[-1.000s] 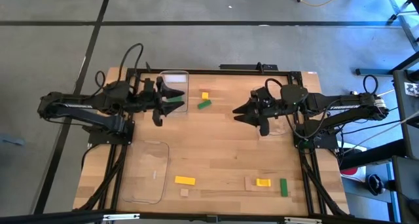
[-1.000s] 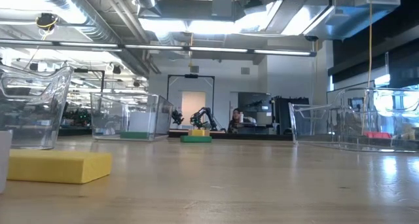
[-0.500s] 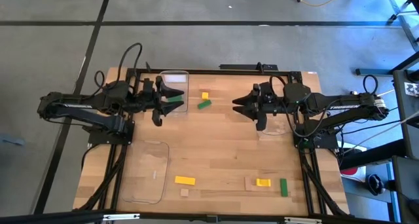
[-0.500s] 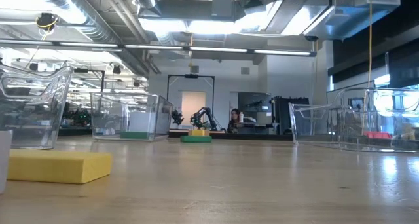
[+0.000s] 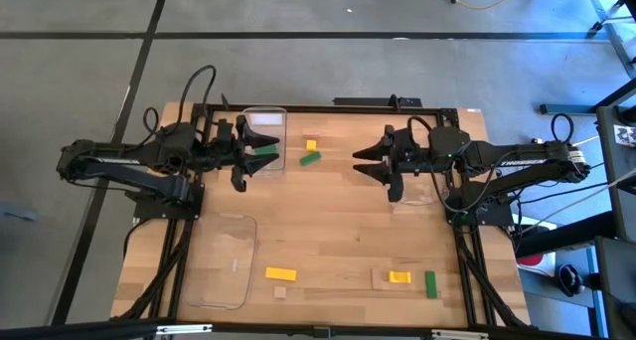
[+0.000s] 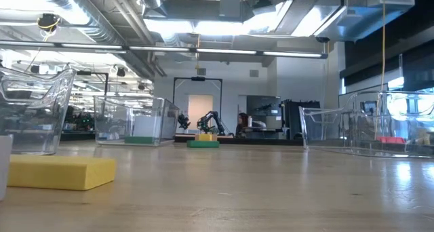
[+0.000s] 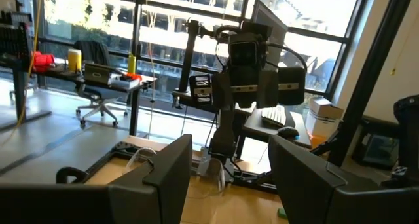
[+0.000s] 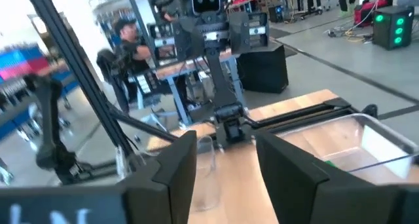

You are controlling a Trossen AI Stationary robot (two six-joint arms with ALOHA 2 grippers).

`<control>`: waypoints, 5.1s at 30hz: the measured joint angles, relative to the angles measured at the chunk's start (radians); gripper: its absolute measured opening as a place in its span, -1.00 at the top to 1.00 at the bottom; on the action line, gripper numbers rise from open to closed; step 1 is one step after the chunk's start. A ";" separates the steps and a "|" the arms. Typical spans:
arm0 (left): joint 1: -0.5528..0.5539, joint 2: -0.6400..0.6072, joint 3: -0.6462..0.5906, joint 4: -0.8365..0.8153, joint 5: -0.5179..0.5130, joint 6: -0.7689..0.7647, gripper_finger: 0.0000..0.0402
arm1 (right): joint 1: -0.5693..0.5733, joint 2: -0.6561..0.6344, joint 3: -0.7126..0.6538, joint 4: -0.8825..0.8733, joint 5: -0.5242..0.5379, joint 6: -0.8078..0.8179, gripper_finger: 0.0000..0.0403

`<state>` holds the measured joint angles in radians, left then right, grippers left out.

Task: Sort & place blocks by color
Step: Put the bottom green block into the top left transparent bin

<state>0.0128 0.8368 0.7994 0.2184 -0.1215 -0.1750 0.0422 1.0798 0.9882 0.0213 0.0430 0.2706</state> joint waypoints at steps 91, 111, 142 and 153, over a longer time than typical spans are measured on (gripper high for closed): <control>0.000 0.001 0.000 0.027 -0.098 0.020 0.04 | 0.831 0.393 -0.241 -0.591 -0.325 1.977 0.19; 0.000 0.001 0.000 0.027 -0.098 0.020 0.04 | 0.829 0.442 -0.243 -0.657 -0.324 1.995 0.19; 0.000 -0.006 0.000 0.029 -0.099 0.027 0.04 | 0.801 0.138 -0.245 -0.715 0.131 1.633 0.48; 0.000 -0.006 0.000 0.027 -0.096 -0.101 0.04 | 0.453 0.027 -0.243 -0.339 0.295 0.793 0.48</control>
<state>0.0124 0.8303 0.7998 0.2454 -0.2177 -0.2757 0.4955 1.1064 0.7448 -0.3181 0.3385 1.0639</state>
